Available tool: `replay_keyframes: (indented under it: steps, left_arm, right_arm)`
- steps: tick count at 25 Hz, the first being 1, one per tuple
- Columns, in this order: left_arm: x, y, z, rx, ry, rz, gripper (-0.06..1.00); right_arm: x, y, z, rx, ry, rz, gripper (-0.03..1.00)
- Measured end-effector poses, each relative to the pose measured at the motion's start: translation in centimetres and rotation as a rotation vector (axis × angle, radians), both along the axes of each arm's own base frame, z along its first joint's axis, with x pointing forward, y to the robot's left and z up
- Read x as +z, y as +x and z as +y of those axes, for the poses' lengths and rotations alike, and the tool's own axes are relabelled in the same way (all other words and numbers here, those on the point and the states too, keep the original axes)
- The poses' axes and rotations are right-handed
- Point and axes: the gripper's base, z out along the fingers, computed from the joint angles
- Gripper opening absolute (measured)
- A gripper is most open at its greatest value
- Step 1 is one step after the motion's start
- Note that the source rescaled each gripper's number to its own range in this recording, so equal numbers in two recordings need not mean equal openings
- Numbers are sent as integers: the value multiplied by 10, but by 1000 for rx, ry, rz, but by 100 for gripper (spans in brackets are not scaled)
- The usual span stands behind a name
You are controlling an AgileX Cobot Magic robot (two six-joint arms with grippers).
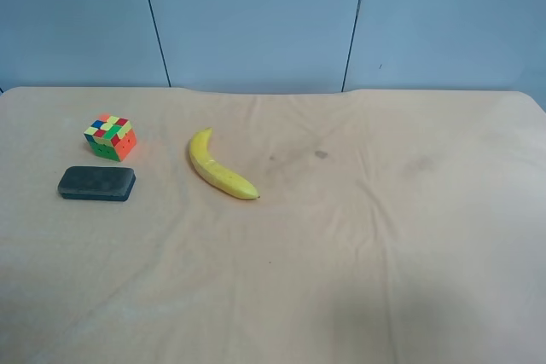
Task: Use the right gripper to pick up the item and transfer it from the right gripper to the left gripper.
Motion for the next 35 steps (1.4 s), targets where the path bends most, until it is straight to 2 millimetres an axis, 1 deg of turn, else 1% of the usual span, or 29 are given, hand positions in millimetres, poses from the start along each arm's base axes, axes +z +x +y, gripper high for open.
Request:
replay_keyframes:
  steps: [5, 8, 12, 15, 21, 24, 28, 35]
  left_arm:
    - [-24, -71, 2, 0, -1, -43, 99]
    - [-38, -108, 3, 0, -4, -99, 99]
    - [-55, -151, 4, -1, -9, -197, 99]
    - [-71, -172, 5, 3, -17, -248, 99]
    - [-111, -200, 5, 52, -70, -322, 99]
    - [-122, -211, 5, 58, -85, -372, 99]
    - [-125, -212, 3, 46, -111, -377, 100]
    - [-126, -202, -1, 21, -156, -456, 100]
  right_arm:
    - [0, 0, 0, 0, 0, 0, 100]
    - [0, 0, 0, 0, 0, 0, 100]
    - [0, 0, 0, 0, 0, 0, 100]
    - [0, 0, 0, 0, 0, 0, 100]
    - [0, 0, 0, 0, 0, 0, 100]
    - [0, 0, 0, 0, 0, 0, 100]
    - [0, 0, 0, 0, 0, 0, 100]
    - [0, 0, 0, 0, 0, 0, 100]
